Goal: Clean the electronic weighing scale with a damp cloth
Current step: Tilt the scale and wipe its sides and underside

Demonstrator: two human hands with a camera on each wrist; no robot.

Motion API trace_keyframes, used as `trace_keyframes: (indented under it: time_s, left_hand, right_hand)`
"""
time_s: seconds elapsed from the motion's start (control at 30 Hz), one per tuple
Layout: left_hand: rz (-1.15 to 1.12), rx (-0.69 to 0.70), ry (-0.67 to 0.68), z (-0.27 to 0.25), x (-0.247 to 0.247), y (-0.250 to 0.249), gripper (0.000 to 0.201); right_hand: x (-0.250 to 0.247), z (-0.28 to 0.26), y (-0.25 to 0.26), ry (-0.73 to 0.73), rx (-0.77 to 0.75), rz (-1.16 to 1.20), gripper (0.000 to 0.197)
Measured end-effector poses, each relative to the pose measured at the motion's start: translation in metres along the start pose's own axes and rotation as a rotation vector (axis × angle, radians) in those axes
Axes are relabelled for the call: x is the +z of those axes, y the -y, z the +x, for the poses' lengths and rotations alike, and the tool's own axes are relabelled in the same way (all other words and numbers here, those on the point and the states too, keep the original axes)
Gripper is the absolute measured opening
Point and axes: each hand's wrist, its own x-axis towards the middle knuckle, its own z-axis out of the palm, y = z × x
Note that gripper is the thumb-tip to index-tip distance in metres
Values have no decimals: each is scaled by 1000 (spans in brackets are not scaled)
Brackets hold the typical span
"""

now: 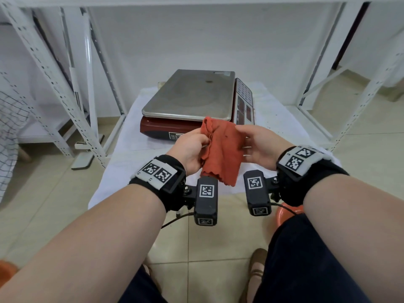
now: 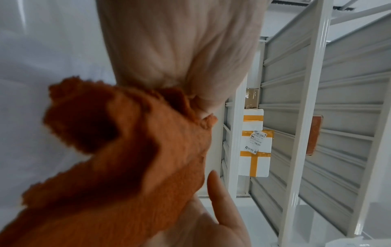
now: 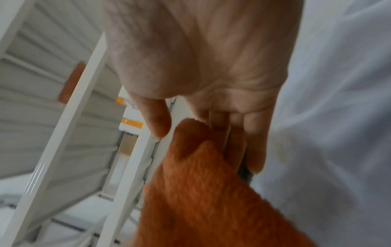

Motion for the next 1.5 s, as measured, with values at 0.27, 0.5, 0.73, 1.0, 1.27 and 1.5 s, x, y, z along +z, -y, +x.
trace_keyframes:
  time_s: [0.27, 0.5, 0.73, 1.0, 1.27, 1.5]
  left_hand:
    - [447, 62, 25, 12, -1, 2, 18]
    - [1471, 743, -280, 31, -9, -11, 34]
    - [1809, 718, -151, 44, -10, -23, 55]
    - [1754, 659, -110, 49, -9, -29, 57]
    - [1773, 573, -41, 45, -14, -38, 64]
    - [1786, 547, 3, 46, -17, -40, 69]
  right_hand:
    - [-12, 0, 1, -293, -110, 133, 12]
    - [-34, 7, 2, -936, -443, -463, 19]
    - [-10, 31, -4, -625, -503, -794, 34]
    - [-9, 38, -28, -482, -471, -929, 49]
    - [-10, 37, -36, -697, -225, -891, 29]
    - [12, 35, -35, -589, -604, -1030, 35]
